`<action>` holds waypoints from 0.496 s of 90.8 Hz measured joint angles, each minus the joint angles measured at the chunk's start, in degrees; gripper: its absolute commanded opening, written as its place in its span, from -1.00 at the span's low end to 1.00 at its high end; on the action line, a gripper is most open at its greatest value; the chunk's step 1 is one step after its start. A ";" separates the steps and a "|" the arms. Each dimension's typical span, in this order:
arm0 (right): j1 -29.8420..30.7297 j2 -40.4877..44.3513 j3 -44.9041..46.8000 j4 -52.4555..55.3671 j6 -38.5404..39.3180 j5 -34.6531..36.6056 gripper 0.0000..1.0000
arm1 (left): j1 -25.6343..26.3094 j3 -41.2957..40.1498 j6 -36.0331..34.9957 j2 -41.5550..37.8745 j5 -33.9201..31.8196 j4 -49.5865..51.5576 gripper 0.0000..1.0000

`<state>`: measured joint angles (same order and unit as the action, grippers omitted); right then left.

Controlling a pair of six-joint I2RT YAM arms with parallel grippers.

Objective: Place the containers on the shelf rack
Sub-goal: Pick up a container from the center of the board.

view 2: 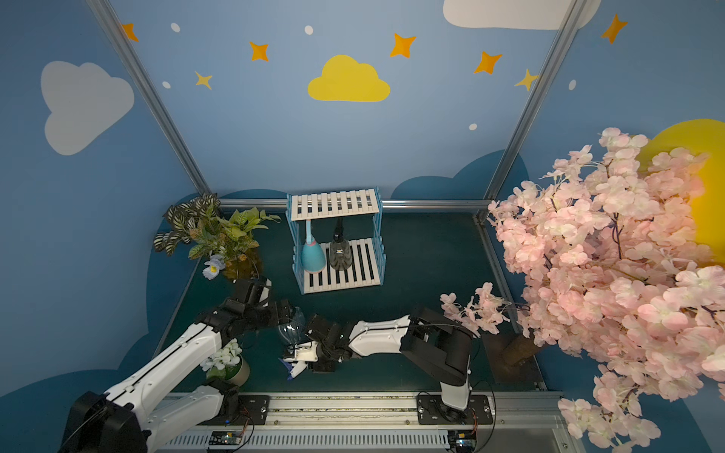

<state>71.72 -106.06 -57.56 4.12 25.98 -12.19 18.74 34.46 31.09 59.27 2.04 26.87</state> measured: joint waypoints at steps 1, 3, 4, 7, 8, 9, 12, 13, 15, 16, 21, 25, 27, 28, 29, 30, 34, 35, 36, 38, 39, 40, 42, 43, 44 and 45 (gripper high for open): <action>0.00 -0.04 -0.07 -0.02 0.02 0.02 -0.36 | 0.00 0.00 0.00 0.00 0.00 0.00 0.99; 0.00 -0.11 -0.13 -0.02 0.02 0.02 -0.38 | 0.00 0.00 0.00 0.00 -0.02 0.00 0.99; 0.00 -0.11 -0.15 -0.02 0.02 0.04 -0.40 | 0.00 0.00 0.00 0.00 -0.07 0.00 0.99; 0.00 -0.13 -0.20 -0.04 -0.02 0.11 -0.43 | 0.00 0.00 0.00 0.00 -0.09 0.00 0.99; 0.00 -0.13 -0.20 -0.04 0.00 0.13 -0.45 | 0.00 0.00 0.00 0.00 -0.09 0.00 1.00; 0.00 -0.13 -0.20 -0.04 -0.04 0.15 -0.46 | 0.00 0.00 0.00 0.00 -0.11 0.00 1.00; 0.00 -0.13 -0.20 -0.04 -0.04 0.17 -0.50 | 0.00 0.00 0.00 0.00 -0.11 0.00 1.00; 0.00 -0.13 -0.20 -0.09 0.02 0.15 -0.51 | 0.00 0.00 0.00 0.00 -0.11 0.00 1.00; 0.00 -0.13 -0.22 -0.11 0.00 0.24 -0.54 | 0.00 0.00 -0.02 -0.02 -0.11 0.02 1.00; 0.00 -0.13 -0.22 -0.11 -0.02 0.24 -0.55 | 0.00 0.00 -0.02 -0.02 -0.09 0.02 1.00; 0.00 -0.13 -0.26 -0.13 0.02 0.39 -0.60 | 0.00 0.00 -0.02 -0.22 -0.11 0.04 1.00; 0.00 -0.13 -0.28 -0.04 0.00 0.50 -0.64 | 0.00 0.00 -0.02 -0.57 -0.13 0.07 1.00; 0.00 -0.13 -0.31 0.04 -0.11 0.57 -0.65 | 0.00 0.00 -0.04 -0.81 -0.15 0.07 1.00; 0.00 -0.13 -0.31 0.04 -0.04 0.59 -0.66 | 0.00 0.00 -0.07 -0.90 -0.17 0.07 1.00; 0.00 -0.13 -0.31 0.07 -0.17 0.59 -0.67 | 0.00 0.00 -0.09 -1.01 -0.20 0.04 1.00; 0.00 -0.13 -0.31 0.11 -0.15 0.61 -0.68 | 0.00 0.02 -0.13 -1.20 -0.22 0.07 1.00; 0.00 -0.11 -0.33 0.28 -0.20 0.66 -0.71 | 0.00 0.04 -0.28 -1.68 -0.31 0.07 1.00; 0.00 -0.11 -0.35 0.35 -0.26 0.70 -0.71 | 0.00 0.04 -0.37 -1.81 -0.31 0.07 1.00; 0.00 -0.11 -0.37 0.39 -0.26 0.72 -0.72 | 0.00 0.09 -0.44 -1.99 -0.33 0.09 1.00; 0.00 -0.09 -0.39 0.52 -0.35 0.76 -0.73 | 0.00 0.15 -0.55 -2.21 -0.37 0.17 1.00; 0.00 -0.04 -0.39 0.59 -0.33 0.76 -0.74 | 0.00 0.22 -0.68 -2.32 -0.39 0.22 1.00; 0.00 0.00 -0.39 0.66 -0.42 0.79 -0.74 | 0.00 0.28 -0.76 -2.43 -0.44 0.31 1.00; 0.00 0.04 -0.39 0.81 -0.48 0.79 -0.75 | 0.00 0.48 -0.92 -2.71 -0.50 0.44 1.00; 0.00 0.15 -0.39 0.92 -0.46 0.81 -0.75 | 0.00 0.59 -1.01 -2.82 -0.52 0.52 1.00; 0.00 0.24 -0.39 1.07 -0.55 0.94 -0.76 | 0.00 0.70 -1.09 -2.93 -0.52 0.55 1.00; 0.00 0.33 -0.39 1.22 -0.59 0.98 -0.77 | 0.00 0.81 -1.16 -3.06 -0.55 0.59 1.00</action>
<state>71.72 -105.73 -57.95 5.34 25.39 -11.20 18.74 35.27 29.93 56.21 1.50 27.46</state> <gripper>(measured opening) 0.132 0.999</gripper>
